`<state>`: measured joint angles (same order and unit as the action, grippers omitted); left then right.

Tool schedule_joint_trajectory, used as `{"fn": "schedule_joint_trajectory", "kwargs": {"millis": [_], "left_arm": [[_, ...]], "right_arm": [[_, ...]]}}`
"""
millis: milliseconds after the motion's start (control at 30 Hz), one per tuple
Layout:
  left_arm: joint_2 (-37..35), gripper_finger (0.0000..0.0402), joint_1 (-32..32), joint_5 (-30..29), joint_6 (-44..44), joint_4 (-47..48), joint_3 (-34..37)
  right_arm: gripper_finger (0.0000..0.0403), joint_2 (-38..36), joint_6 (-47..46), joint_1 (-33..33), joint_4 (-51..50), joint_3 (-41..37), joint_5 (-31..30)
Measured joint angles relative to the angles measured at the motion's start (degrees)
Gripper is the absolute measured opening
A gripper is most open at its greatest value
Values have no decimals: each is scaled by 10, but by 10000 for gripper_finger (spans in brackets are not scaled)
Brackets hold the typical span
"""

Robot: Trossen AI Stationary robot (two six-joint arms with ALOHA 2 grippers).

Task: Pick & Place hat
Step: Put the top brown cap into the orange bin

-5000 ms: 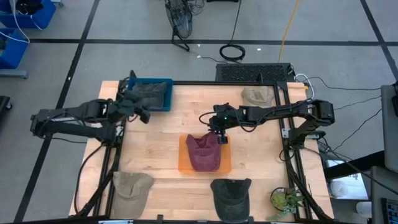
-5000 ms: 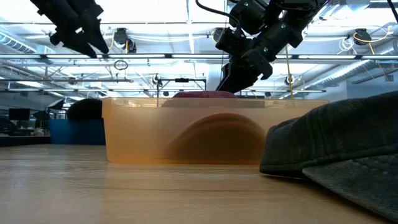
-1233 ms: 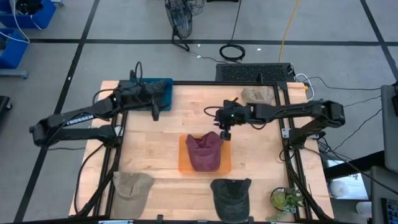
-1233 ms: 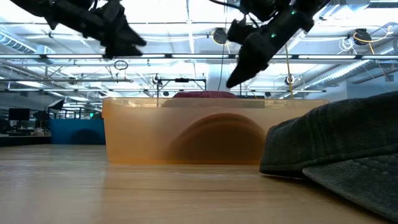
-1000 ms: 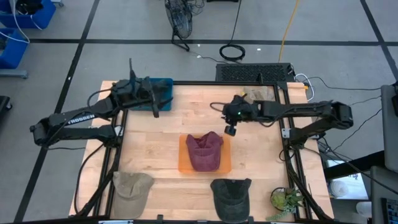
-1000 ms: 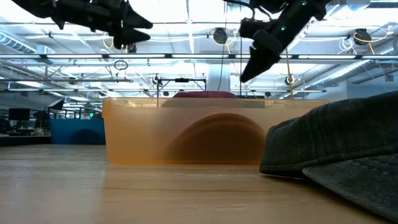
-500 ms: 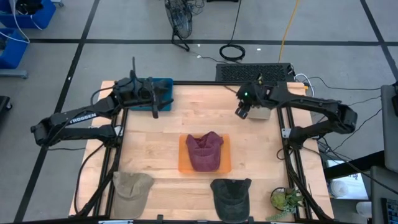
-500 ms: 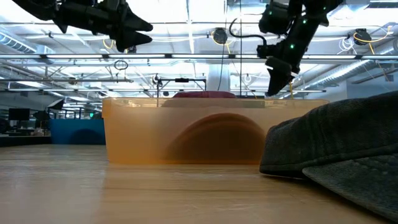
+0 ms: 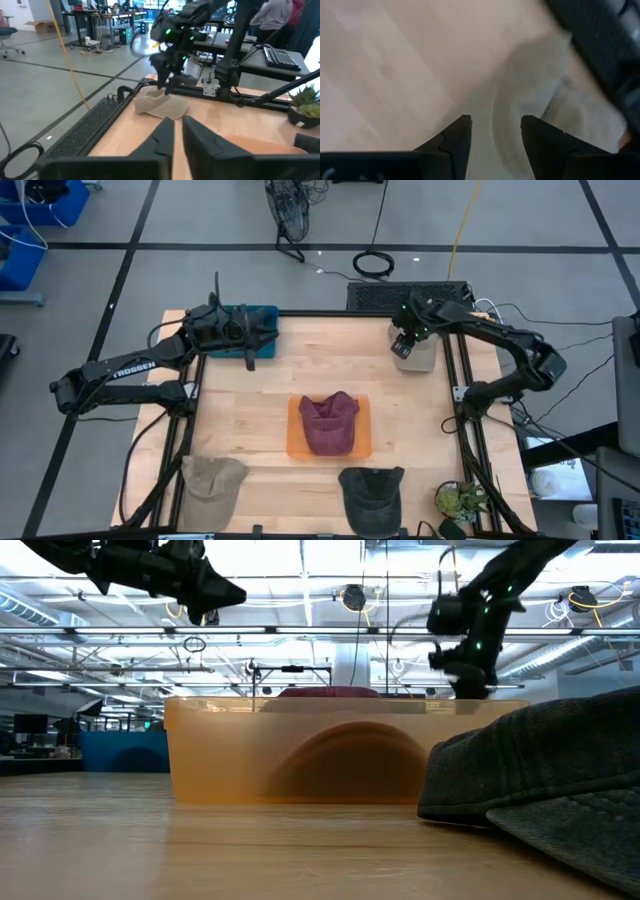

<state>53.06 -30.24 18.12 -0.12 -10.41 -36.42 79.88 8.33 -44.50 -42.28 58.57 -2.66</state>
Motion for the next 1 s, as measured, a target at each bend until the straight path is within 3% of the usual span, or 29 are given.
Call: {"fn": "schedule_joint_trajectory", "kwargs": {"millis": [100,267,433,1000], "left_arm": [[0,7,0,14,0,3,0],[0,18,1,14,5,26,0],[0,8,1,14,4,31,0],[0,15,20,15,-3,63,0]], "right_arm": [[176,33,14,-9,-15,0,-1],[184,63,36,-18,-28,0,-5],[174,54,46,-22,-24,0,-50],[158,53,35,-44,-35,0,-17]]}}
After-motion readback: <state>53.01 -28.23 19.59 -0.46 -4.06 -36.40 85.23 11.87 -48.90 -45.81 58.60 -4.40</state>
